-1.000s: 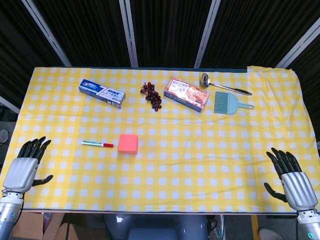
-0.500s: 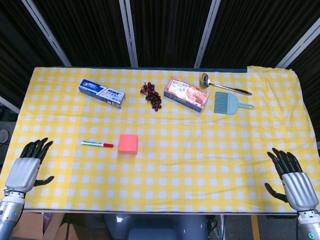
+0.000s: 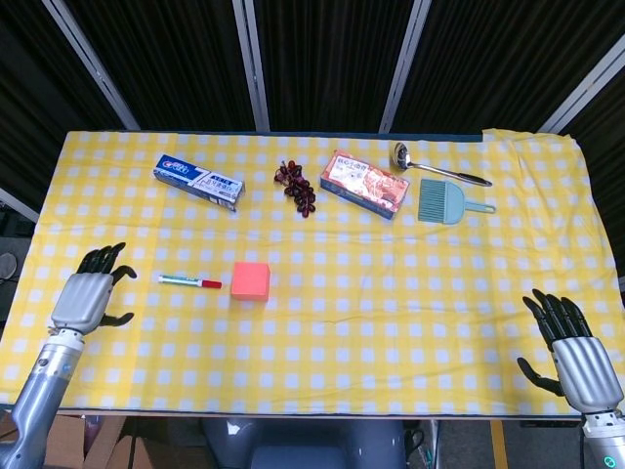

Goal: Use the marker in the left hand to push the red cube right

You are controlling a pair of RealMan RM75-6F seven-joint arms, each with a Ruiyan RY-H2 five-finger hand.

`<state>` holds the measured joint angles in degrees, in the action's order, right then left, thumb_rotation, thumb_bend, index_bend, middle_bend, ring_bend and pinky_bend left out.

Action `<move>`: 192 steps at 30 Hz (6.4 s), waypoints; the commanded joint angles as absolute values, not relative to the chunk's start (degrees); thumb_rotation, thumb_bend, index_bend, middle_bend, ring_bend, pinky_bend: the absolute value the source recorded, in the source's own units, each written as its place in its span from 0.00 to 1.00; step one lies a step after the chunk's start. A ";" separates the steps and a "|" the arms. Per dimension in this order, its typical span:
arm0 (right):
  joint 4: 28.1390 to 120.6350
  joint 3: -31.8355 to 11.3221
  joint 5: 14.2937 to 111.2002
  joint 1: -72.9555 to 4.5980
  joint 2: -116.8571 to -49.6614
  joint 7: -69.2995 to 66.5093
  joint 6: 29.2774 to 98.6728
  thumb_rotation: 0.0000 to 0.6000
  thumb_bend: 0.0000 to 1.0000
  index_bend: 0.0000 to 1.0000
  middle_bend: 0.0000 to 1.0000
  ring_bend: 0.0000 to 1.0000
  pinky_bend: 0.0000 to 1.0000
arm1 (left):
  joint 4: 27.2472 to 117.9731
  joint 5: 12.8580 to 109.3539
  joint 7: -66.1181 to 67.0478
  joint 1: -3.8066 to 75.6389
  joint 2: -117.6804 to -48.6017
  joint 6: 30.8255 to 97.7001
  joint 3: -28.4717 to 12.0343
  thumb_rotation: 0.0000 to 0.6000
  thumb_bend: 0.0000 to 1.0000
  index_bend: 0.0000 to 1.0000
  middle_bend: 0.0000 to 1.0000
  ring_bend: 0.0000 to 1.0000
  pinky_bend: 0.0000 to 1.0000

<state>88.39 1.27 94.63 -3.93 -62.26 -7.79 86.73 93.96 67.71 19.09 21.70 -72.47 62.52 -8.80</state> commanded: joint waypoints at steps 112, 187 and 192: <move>88.49 1.14 94.74 -3.79 -61.41 -11.92 87.27 1.00 0.34 0.00 0.00 0.00 0.05 | 80.72 31.25 48.60 52.75 -101.38 58.76 -13.87 1.00 0.42 0.57 0.04 0.00 0.00; 88.55 1.58 94.99 -3.66 -60.65 -14.75 87.44 1.00 0.34 0.00 0.00 0.00 0.05 | 67.22 25.12 57.99 68.71 -120.65 62.49 -22.98 1.00 0.42 0.59 0.06 0.00 0.00; 88.53 1.57 95.06 -3.67 -60.65 -14.90 87.50 1.00 0.34 0.00 0.00 0.00 0.05 | 65.76 25.35 58.16 69.88 -121.90 62.09 -23.97 1.00 0.42 0.60 0.06 0.00 0.00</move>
<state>88.53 1.57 95.06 -3.67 -60.65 -14.89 87.50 66.00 25.26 58.11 69.66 -121.66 62.21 -23.78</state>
